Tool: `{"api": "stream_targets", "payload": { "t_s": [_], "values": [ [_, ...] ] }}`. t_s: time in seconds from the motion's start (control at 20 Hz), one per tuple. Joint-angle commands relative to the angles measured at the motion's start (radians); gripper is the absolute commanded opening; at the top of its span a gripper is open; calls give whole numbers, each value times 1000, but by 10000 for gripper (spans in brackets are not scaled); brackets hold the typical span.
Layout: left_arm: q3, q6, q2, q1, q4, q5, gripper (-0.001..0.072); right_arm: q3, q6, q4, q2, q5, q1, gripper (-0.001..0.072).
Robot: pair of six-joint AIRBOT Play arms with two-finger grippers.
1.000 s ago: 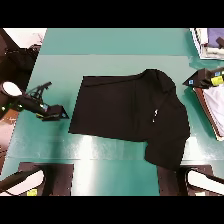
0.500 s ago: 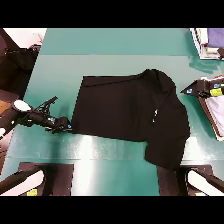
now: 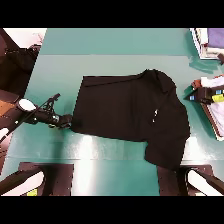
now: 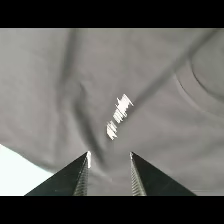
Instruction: Fold the shirts.
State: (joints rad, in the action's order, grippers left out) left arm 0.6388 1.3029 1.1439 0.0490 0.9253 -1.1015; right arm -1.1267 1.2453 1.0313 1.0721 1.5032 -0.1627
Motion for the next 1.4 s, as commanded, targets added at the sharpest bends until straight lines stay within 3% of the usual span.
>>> {"api": "stream_targets", "payload": {
  "t_s": [0.0, 0.1, 0.2, 0.4, 0.9, 0.95, 1.05, 1.2, 1.35],
  "values": [
    [109, 6, -38, -3, 114, -50, 26, 108, 4, 72, -2, 61, -89, 299],
    [184, 6, -66, -3, 169, -60, 26, 209, 2, 73, -2, 39, -214, 299],
    [227, 6, -75, -3, 174, -58, 26, 300, -8, 73, -1, 11, -349, 419],
    [234, 6, -75, -4, 171, -30, 26, 463, -35, 69, -1, -62, -521, 420],
    [234, 6, -75, -4, 167, -37, 26, 628, -56, 50, -2, -251, -302, 409],
    [234, 6, -75, -3, 167, -40, 26, 628, -57, 33, -1, -262, -281, 375],
    [234, 6, -76, -3, 150, -43, 26, 628, -58, 11, -2, -273, -233, 17],
    [289, 9, -132, -3, 121, -9, 25, 557, -57, -39, -11, -210, -168, 15],
    [509, 9, -201, -3, 122, -27, 26, 327, -25, -165, -108, -183, -122, 15]
  ]
}}
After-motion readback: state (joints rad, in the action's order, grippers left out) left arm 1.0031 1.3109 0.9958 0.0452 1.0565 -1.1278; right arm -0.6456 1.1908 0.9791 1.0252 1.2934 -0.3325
